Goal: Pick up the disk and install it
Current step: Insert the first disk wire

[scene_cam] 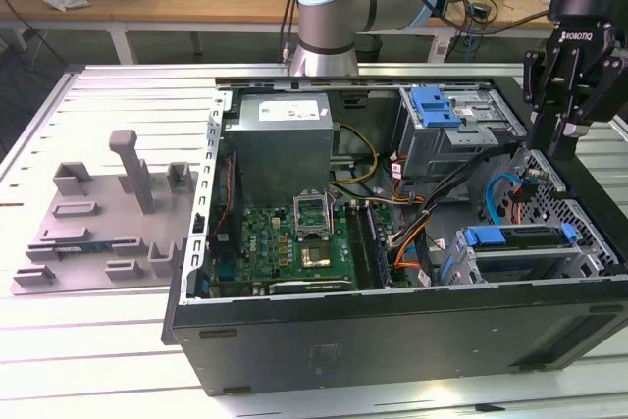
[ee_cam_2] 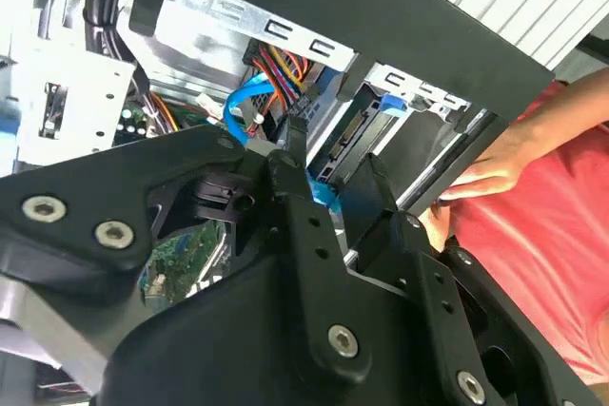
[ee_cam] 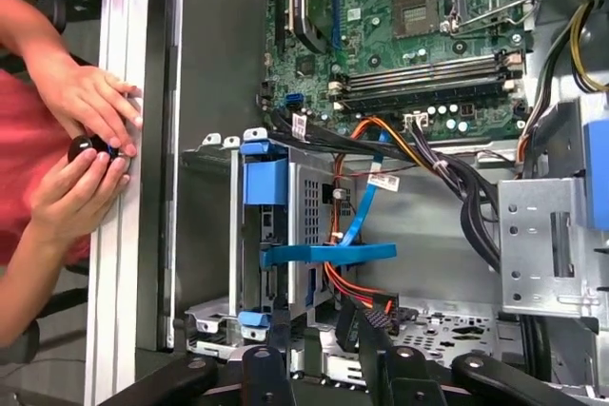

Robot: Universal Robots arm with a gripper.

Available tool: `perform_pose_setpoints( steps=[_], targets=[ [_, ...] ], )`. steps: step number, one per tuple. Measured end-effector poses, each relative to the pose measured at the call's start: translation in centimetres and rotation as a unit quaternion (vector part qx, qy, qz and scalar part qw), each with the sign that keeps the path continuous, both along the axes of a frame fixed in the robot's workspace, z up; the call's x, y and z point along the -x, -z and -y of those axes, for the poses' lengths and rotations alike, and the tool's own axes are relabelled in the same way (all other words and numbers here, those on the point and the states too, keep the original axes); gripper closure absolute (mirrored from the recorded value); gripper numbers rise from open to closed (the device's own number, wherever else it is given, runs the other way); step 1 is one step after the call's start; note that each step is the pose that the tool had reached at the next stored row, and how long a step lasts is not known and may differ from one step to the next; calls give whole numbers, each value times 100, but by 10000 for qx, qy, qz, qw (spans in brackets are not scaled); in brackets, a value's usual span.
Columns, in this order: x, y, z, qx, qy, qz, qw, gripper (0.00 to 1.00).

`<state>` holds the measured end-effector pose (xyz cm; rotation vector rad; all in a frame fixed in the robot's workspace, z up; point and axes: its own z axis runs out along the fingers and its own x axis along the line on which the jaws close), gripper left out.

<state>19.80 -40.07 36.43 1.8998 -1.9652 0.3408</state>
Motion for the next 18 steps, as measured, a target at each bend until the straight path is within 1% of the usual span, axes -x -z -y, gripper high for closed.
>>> perform_pose_setpoints(
  steps=[3,7,8,9,10,11,12,13,15,18],
  targets=[
    [-6,39,0,10,215,0,9998,58],
    [-10,89,0,18,490,0,9988,58],
    [-16,108,0,24,576,0,9983,58],
    [-34,127,0,45,660,1,9978,58],
    [-42,133,0,60,690,2,9976,58],
    [-51,137,0,87,716,3,9974,58],
    [-89,153,-5,287,805,17,9963,58],
    [-92,175,-22,324,844,19,9959,58],
    [-95,194,-38,332,869,19,9957,58],
    [-122,217,-52,370,902,21,9952,58]
  ],
)
